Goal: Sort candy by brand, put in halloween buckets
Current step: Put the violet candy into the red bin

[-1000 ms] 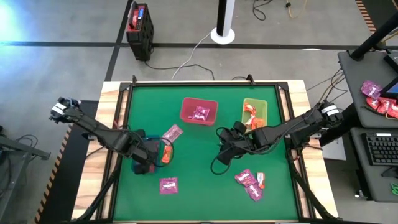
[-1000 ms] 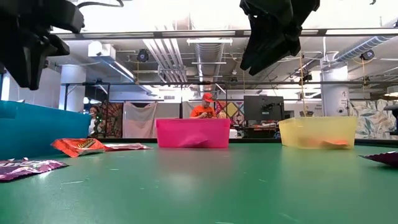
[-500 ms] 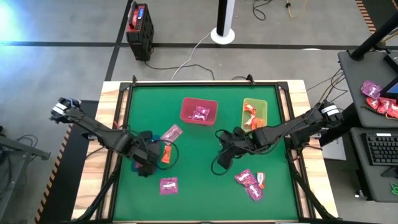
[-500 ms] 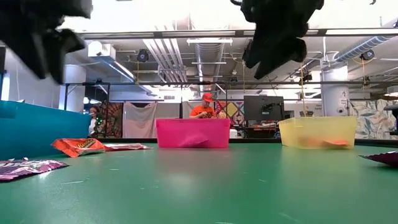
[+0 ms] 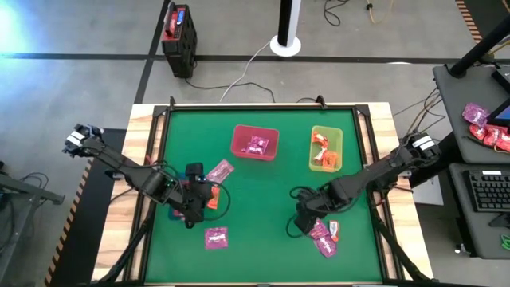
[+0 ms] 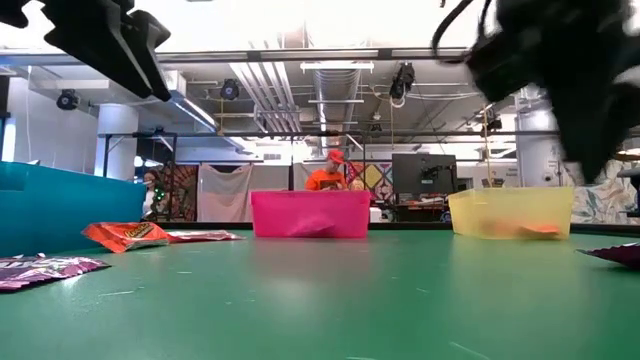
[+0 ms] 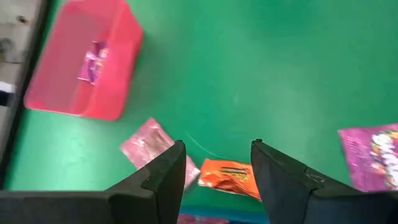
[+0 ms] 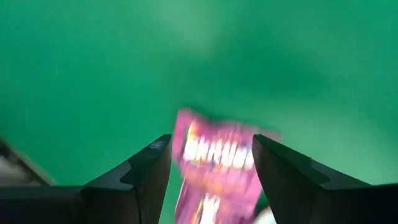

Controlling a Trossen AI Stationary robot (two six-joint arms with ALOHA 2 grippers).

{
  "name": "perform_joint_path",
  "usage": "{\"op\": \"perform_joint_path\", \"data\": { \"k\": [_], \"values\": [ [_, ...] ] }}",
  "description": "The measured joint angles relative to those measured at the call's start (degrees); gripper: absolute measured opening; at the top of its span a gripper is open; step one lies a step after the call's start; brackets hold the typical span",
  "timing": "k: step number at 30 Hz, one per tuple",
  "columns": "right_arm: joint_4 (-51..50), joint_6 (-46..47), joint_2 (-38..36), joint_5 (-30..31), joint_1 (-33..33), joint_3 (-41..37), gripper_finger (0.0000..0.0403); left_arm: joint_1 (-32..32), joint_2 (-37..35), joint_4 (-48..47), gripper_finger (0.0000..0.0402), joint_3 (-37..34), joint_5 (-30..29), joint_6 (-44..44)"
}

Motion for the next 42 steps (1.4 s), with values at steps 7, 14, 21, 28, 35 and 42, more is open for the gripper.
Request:
{"op": "perform_joint_path", "data": {
  "k": [7, 14, 21, 28, 35, 42],
  "values": [
    [-5.06, 8.81, 0.0, -0.47, 3.92, 3.57, 0.0216, 0.0, 0.21, 0.15, 0.0165, -0.02, -2.23, 0.02],
    [-3.28, 8.64, 1.96, -1.37, 4.14, 3.29, 0.0216, 0.0, 0.21, 0.17, 0.0165, -0.04, -2.32, -0.03],
    [-5.86, -1.86, 10.84, -4.55, 4.14, 10.21, 0.0216, 0.02, 0.27, 0.19, 0.0165, -0.48, -4.46, -0.1],
    [-26.26, -5.18, 18.21, -3.1, 5.03, 19.96, 0.0216, 0.07, 0.27, 0.16, 0.0165, -0.48, -4.96, -0.11],
    [-18.54, -8.43, 20.85, -2.55, 5.25, 20.83, 0.0216, 0.07, 0.58, 0.21, 0.0165, -0.63, -5.09, -0.35],
    [-16.0, -9.43, 22.69, -2.59, 5.28, 19.86, 0.0215, 0.07, 1.21, 0.21, 0.0165, -0.68, -5.09, -0.35]
  ]
}}
